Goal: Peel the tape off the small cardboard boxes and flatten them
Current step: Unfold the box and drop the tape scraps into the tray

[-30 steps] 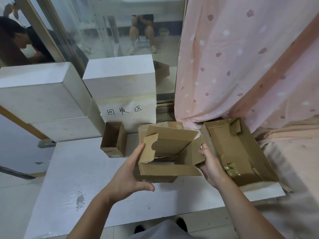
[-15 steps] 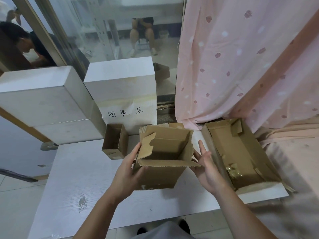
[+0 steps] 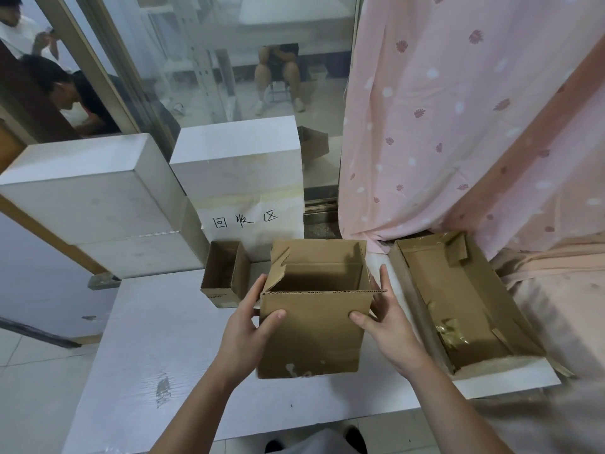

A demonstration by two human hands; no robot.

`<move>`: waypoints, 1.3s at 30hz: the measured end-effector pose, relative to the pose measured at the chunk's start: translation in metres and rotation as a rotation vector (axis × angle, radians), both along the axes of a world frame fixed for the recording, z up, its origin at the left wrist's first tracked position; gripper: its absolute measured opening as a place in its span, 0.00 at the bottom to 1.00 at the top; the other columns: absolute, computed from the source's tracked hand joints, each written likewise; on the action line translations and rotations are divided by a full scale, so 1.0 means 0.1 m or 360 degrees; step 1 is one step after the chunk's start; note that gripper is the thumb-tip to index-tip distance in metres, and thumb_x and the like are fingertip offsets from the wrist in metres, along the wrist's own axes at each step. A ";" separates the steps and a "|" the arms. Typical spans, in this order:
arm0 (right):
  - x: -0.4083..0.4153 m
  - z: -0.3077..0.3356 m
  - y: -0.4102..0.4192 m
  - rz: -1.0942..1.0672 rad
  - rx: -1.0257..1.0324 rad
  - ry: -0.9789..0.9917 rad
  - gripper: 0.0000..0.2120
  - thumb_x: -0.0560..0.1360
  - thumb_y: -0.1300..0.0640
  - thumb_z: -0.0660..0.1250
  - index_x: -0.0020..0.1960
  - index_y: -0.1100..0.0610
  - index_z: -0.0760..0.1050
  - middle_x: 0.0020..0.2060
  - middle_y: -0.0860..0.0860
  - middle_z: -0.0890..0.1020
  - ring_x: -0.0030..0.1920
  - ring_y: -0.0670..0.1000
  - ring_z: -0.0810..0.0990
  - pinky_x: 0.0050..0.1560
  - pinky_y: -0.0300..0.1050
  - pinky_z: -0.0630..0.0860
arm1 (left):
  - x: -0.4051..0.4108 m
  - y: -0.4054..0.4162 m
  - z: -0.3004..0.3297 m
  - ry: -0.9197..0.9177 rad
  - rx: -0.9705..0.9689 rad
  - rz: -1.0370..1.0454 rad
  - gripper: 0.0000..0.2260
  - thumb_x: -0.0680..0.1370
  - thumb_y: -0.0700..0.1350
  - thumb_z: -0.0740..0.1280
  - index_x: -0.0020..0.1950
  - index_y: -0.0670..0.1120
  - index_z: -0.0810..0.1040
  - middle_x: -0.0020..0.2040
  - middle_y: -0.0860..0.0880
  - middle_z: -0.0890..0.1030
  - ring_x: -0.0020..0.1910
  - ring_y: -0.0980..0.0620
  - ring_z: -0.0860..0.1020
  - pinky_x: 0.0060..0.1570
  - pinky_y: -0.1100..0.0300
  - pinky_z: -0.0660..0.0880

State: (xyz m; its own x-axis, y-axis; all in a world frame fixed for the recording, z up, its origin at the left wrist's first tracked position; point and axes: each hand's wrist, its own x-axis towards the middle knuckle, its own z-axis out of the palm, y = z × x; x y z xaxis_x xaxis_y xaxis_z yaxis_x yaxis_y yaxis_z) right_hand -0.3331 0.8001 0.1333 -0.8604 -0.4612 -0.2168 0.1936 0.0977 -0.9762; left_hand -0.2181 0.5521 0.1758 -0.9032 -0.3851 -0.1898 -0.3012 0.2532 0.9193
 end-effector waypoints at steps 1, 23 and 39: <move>0.00 0.02 -0.02 -0.0035 0.0020 0.0007 0.50 0.77 0.64 0.72 0.76 0.28 0.41 0.75 0.36 0.68 0.71 0.40 0.72 0.74 0.49 0.66 | -0.01 0.00 0.00 0.0018 -0.0004 0.0031 0.33 0.74 0.60 0.69 0.77 0.67 0.60 0.71 0.57 0.76 0.61 0.59 0.78 0.58 0.56 0.81; 0.00 0.11 -0.36 -0.0447 0.0101 -0.0122 0.33 0.83 0.50 0.65 0.81 0.38 0.50 0.72 0.42 0.70 0.70 0.42 0.70 0.75 0.48 0.65 | -0.07 -0.04 0.23 0.0147 0.0123 -0.0176 0.11 0.86 0.39 0.61 0.62 0.50 0.61 0.54 0.57 0.83 0.50 0.57 0.81 0.49 0.58 0.80; 0.01 -0.14 -0.31 -0.0020 0.0461 -0.0047 0.42 0.69 0.40 0.78 0.76 0.31 0.60 0.80 0.37 0.46 0.80 0.44 0.51 0.77 0.48 0.57 | 0.00 -0.51 0.24 0.0171 0.0355 -0.0078 0.30 0.84 0.32 0.60 0.78 0.61 0.68 0.75 0.65 0.71 0.75 0.62 0.70 0.75 0.51 0.69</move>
State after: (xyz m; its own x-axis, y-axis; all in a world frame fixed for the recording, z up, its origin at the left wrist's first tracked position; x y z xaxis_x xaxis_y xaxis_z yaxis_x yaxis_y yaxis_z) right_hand -0.3320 0.7689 0.1194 -0.8568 -0.3658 -0.3633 0.2247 0.3692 -0.9018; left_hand -0.2181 0.5015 0.1999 -0.9393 -0.2998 -0.1669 -0.1908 0.0524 0.9802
